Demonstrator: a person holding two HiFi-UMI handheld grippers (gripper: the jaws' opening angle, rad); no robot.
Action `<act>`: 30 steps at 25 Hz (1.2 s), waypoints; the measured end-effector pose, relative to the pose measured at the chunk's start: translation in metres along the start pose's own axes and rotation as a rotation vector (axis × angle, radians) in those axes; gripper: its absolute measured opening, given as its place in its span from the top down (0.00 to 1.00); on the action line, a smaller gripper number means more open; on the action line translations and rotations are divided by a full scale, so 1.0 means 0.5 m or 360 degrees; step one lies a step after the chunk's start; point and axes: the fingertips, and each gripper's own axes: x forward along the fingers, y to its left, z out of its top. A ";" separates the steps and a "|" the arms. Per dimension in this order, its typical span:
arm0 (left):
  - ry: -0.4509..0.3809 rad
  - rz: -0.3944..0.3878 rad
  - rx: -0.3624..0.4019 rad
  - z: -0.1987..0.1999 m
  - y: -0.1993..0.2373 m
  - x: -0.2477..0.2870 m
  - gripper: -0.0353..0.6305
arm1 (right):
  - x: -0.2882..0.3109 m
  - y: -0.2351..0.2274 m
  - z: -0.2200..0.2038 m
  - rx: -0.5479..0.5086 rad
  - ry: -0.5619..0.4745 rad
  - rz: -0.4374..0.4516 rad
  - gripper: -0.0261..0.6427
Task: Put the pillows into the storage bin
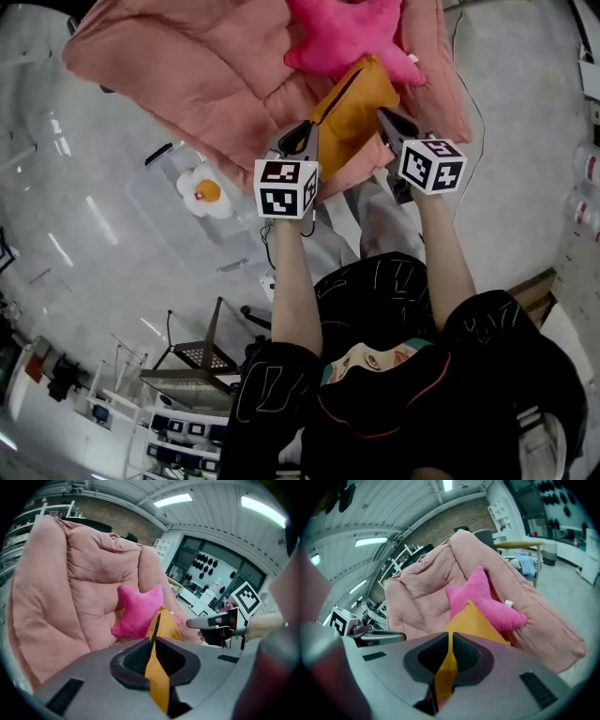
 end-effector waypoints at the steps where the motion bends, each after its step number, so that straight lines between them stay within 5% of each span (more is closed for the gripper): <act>1: 0.0046 -0.0014 0.0040 -0.002 -0.012 0.018 0.87 | -0.002 -0.022 -0.013 0.0078 -0.0004 0.0008 0.93; 4: 0.0175 -0.0040 0.0127 -0.016 -0.031 0.062 0.71 | 0.005 -0.064 -0.072 0.0305 0.0023 0.0092 0.73; 11: 0.0466 -0.0115 0.0195 -0.078 -0.042 0.149 0.42 | 0.062 -0.103 -0.213 0.0697 0.0108 0.0248 0.43; 15: 0.0542 -0.0062 0.0198 -0.098 -0.037 0.153 0.41 | 0.088 -0.087 -0.228 0.0874 0.0080 0.0408 0.42; 21: 0.0578 -0.0104 0.0158 -0.106 -0.040 0.161 0.49 | 0.092 -0.079 -0.219 0.0851 0.0074 0.0479 0.51; 24: 0.0539 -0.0112 0.0153 -0.097 -0.044 0.146 0.56 | 0.081 -0.061 -0.204 0.0801 0.0090 0.0492 0.60; 30: 0.0369 -0.0080 0.0056 -0.055 -0.059 0.102 0.59 | 0.048 -0.032 -0.145 0.0611 0.0084 0.0511 0.63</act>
